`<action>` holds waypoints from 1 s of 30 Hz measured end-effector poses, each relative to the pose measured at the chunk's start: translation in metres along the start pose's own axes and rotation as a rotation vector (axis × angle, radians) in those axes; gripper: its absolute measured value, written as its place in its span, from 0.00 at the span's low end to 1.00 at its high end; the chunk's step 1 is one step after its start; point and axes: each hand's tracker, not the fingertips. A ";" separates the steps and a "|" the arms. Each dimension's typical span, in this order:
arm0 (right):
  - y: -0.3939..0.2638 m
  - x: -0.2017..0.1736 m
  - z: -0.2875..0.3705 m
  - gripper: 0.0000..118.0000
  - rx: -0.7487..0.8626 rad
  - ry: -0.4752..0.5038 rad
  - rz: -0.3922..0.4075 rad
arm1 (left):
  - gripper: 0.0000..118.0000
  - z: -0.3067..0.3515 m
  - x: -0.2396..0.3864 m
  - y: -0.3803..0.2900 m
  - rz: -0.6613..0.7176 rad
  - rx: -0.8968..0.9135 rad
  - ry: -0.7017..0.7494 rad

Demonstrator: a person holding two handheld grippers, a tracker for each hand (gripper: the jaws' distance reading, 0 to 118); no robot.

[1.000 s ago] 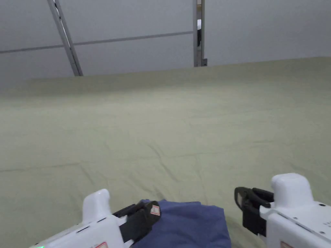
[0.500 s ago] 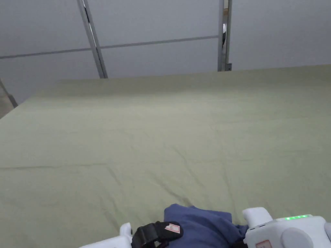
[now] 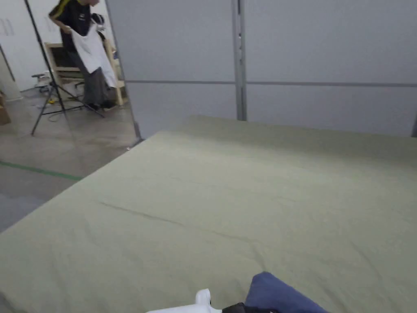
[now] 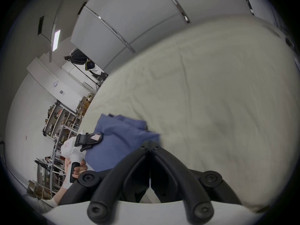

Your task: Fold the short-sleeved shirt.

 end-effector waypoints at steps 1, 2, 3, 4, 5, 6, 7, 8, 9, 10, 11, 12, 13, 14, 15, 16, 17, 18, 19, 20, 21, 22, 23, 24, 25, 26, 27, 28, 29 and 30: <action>0.003 -0.009 -0.007 0.02 0.010 0.009 0.011 | 0.23 0.020 0.000 0.025 -0.003 0.055 0.012; 0.005 -0.020 -0.015 0.02 0.016 0.014 0.029 | 0.23 0.043 -0.001 0.048 -0.013 0.122 0.029; 0.007 -0.030 -0.024 0.02 0.018 0.018 0.044 | 0.23 0.066 -0.003 0.071 -0.033 0.176 0.054; 0.008 -0.037 -0.032 0.02 0.019 0.028 0.045 | 0.23 0.084 -0.005 0.089 -0.044 0.222 0.082; 0.009 -0.044 -0.042 0.02 0.017 0.047 0.043 | 0.23 0.099 -0.007 0.107 -0.043 0.272 0.101; 0.010 -0.051 -0.052 0.02 0.010 0.065 0.035 | 0.23 0.116 -0.012 0.125 -0.038 0.316 0.117; 0.012 -0.057 -0.061 0.02 0.003 0.073 0.030 | 0.23 0.129 -0.017 0.140 -0.027 0.350 0.128; 0.013 -0.064 -0.072 0.02 -0.004 0.077 0.030 | 0.23 0.141 -0.023 0.154 -0.008 0.382 0.134; 0.015 -0.070 -0.084 0.02 -0.012 0.079 0.033 | 0.23 0.146 -0.033 0.170 0.012 0.405 0.136; 0.016 -0.075 -0.093 0.02 -0.017 0.077 0.041 | 0.23 0.152 -0.039 0.180 0.017 0.414 0.145; 0.018 -0.081 -0.102 0.02 -0.021 0.073 0.047 | 0.23 0.157 -0.045 0.186 0.034 0.445 0.160; 0.019 -0.086 -0.111 0.02 -0.026 0.073 0.047 | 0.25 0.158 -0.048 0.188 0.056 0.472 0.184; 0.020 -0.090 -0.118 0.02 -0.029 0.080 0.044 | 0.33 0.157 -0.050 0.187 0.080 0.489 0.215; 0.021 -0.095 -0.123 0.02 -0.029 0.092 0.039 | 0.56 0.159 -0.052 0.186 0.092 0.522 0.258; 0.022 -0.099 -0.127 0.02 -0.031 0.102 0.037 | 0.87 0.161 -0.051 0.181 0.081 0.554 0.306; 0.022 -0.102 -0.129 0.02 -0.032 0.112 0.037 | 0.94 0.165 -0.047 0.174 0.072 0.619 0.306; 0.023 -0.106 -0.130 0.02 -0.034 0.120 0.040 | 0.94 0.176 -0.044 0.168 0.051 0.690 0.294; 0.023 -0.109 -0.129 0.02 -0.033 0.124 0.045 | 0.94 0.180 -0.033 0.158 -0.002 0.736 0.307; 0.024 -0.111 -0.127 0.02 -0.031 0.125 0.049 | 0.94 0.181 -0.020 0.147 -0.056 0.776 0.334; 0.024 -0.112 -0.123 0.02 -0.027 0.129 0.052 | 0.94 0.180 -0.001 0.135 -0.139 0.782 0.373; 0.024 -0.112 -0.117 0.02 -0.017 0.138 0.053 | 0.93 0.191 0.006 0.130 -0.248 0.716 0.401; 0.023 -0.113 -0.111 0.02 -0.003 0.145 0.053 | 0.88 0.184 0.025 0.119 -0.348 0.630 0.420; 0.022 -0.114 -0.103 0.02 0.013 0.136 0.059 | 0.75 0.168 0.046 0.101 -0.447 0.578 0.455; 0.020 -0.115 -0.094 0.02 0.029 0.127 0.061 | 0.36 0.149 0.065 0.082 -0.537 0.541 0.488; 0.018 -0.115 -0.085 0.02 0.051 0.125 0.065 | 0.06 0.126 0.088 0.055 -0.606 0.483 0.498; 0.014 -0.115 -0.074 0.02 0.081 0.119 0.071 | 0.01 0.101 0.100 0.038 -0.643 0.422 0.505; 0.009 -0.115 -0.061 0.02 0.100 0.108 0.076 | 0.01 0.075 0.110 0.022 -0.649 0.368 0.493; 0.005 -0.116 -0.049 0.02 0.121 0.100 0.079 | 0.01 0.052 0.115 0.007 -0.653 0.323 0.445; -0.001 -0.116 -0.033 0.02 0.156 0.083 0.093 | 0.01 0.028 0.115 -0.011 -0.667 0.299 0.377; -0.008 -0.117 -0.016 0.02 0.190 0.048 0.115 | 0.01 -0.001 0.121 -0.029 -0.687 0.279 0.350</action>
